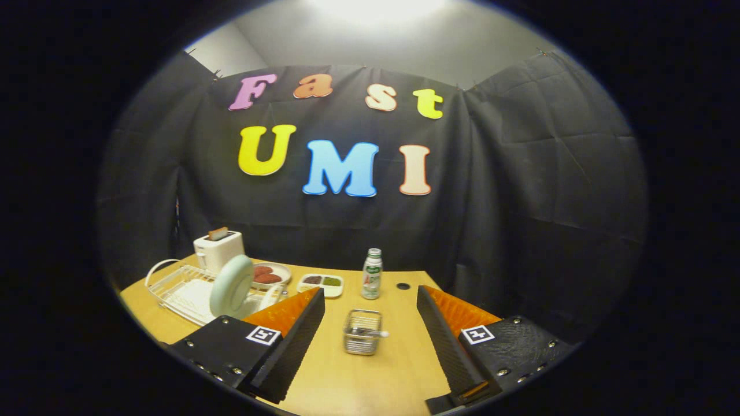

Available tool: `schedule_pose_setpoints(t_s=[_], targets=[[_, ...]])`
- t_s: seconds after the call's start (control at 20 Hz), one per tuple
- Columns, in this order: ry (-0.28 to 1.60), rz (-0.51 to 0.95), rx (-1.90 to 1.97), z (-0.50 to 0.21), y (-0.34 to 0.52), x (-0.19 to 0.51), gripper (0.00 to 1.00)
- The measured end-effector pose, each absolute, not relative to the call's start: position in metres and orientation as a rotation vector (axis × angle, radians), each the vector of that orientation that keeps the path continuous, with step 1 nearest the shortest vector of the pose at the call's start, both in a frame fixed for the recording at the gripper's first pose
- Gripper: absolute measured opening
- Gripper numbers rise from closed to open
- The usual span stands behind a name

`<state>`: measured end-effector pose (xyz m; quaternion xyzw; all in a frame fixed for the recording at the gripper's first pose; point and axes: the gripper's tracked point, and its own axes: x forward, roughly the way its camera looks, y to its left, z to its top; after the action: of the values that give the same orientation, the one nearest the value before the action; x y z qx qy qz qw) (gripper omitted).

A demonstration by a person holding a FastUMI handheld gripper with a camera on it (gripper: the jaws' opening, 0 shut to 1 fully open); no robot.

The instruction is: Take the plate from the dish rack, then take the spoon from the basket and place it into the plate.

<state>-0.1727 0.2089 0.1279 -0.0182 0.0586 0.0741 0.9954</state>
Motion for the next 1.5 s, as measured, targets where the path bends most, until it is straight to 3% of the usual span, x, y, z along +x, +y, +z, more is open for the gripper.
schedule_pose_setpoints(t_s=[0.15, 0.5, 1.05, 1.1, 1.2, 1.3, 1.35, 1.4, 1.5], targets=[[0.134, 0.245, 0.015, 0.131, 0.282, -0.174, 0.98], [0.222, 0.318, 0.021, 0.107, 0.399, -0.145, 0.98], [0.496, 0.206, 0.184, 0.005, 0.461, -0.063, 0.98], [0.527, 0.213, 0.200, -0.004, 0.465, -0.056, 0.95], [0.583, 0.228, 0.221, -0.019, 0.474, -0.046, 0.78], [0.630, 0.234, 0.234, -0.029, 0.480, -0.040, 0.78], [0.654, 0.222, 0.224, -0.034, 0.481, -0.036, 0.70], [0.676, 0.207, 0.193, -0.038, 0.477, -0.036, 0.41], [0.691, 0.172, 0.149, -0.037, 0.472, -0.037, 0.36]])
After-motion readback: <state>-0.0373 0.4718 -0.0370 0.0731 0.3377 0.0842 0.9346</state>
